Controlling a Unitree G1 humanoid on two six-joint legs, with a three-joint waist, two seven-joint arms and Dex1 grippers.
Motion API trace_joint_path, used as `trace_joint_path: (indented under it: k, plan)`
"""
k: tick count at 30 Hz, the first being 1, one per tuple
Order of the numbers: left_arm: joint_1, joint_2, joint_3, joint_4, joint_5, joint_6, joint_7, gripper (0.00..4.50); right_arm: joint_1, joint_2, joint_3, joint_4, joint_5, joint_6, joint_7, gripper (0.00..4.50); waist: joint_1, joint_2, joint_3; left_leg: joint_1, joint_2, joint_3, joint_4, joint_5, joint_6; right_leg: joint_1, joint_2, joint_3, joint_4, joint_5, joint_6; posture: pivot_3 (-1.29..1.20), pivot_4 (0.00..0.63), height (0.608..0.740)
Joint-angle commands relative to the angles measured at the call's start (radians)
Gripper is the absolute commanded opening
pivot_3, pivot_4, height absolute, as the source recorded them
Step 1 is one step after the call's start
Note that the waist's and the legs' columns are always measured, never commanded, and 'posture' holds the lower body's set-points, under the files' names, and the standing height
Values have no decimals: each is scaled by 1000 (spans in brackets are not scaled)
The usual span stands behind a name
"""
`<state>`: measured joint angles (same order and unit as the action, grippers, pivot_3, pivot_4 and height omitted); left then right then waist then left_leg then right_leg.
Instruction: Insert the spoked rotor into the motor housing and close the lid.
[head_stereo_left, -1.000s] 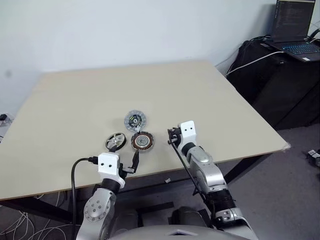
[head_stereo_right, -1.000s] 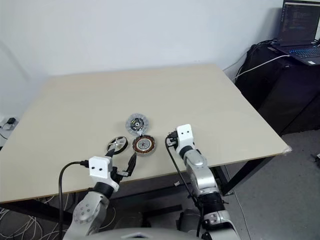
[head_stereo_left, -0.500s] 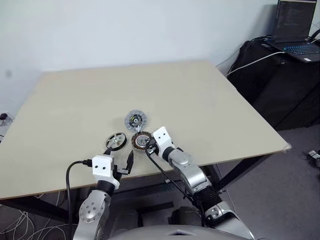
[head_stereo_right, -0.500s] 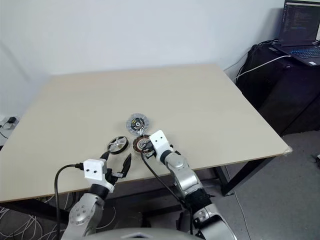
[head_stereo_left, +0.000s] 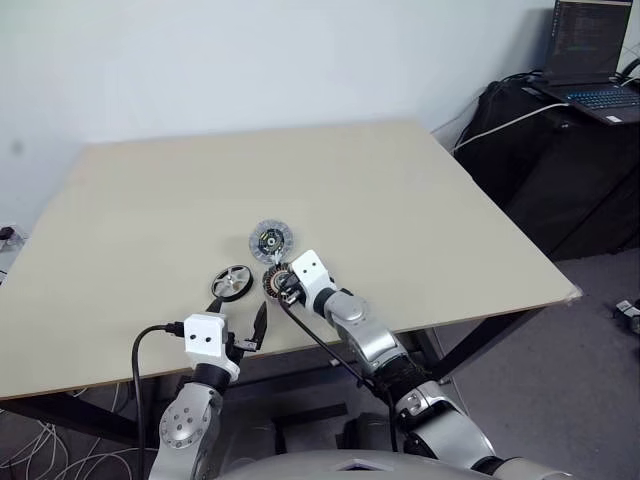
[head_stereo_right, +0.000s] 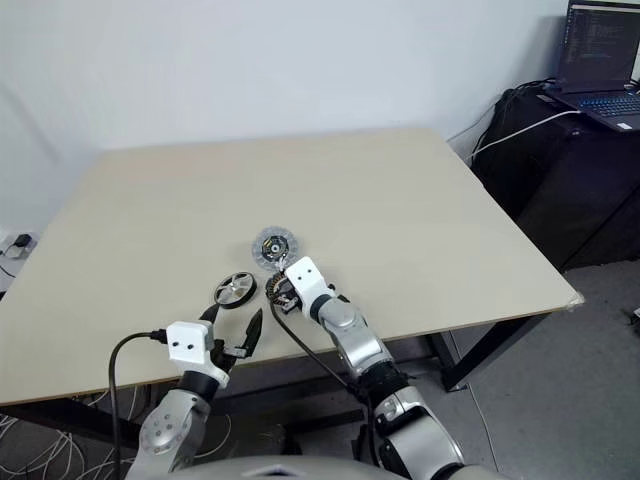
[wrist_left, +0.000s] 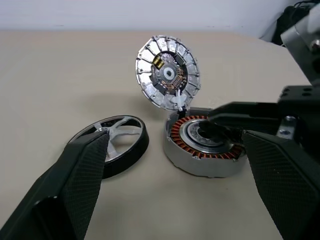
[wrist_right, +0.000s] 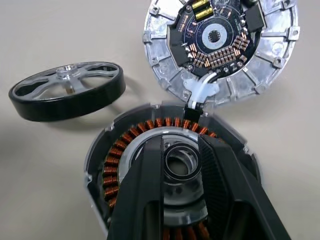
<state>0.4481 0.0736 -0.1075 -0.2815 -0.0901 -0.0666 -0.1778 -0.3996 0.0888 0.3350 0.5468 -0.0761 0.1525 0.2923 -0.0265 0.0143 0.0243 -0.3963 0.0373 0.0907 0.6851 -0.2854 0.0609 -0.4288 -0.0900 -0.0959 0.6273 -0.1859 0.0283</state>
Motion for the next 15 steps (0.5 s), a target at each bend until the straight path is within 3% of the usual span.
trace_joint_path:
  k: [1,15]
  plan:
    - [-15,-6,-10,-61,8,8,11,4500,-36,17,-11,10,-3,-34,3,691,-1,0,0,0,0,0,0,0,0,0,0,0,0,0,0,0,0,740]
    - [-21,6,1,-121,-9,70,13,4500,-46,35,-9,53,-5,-38,15,691,-1,0,0,0,0,0,0,0,0,0,0,0,0,0,0,0,0,740]
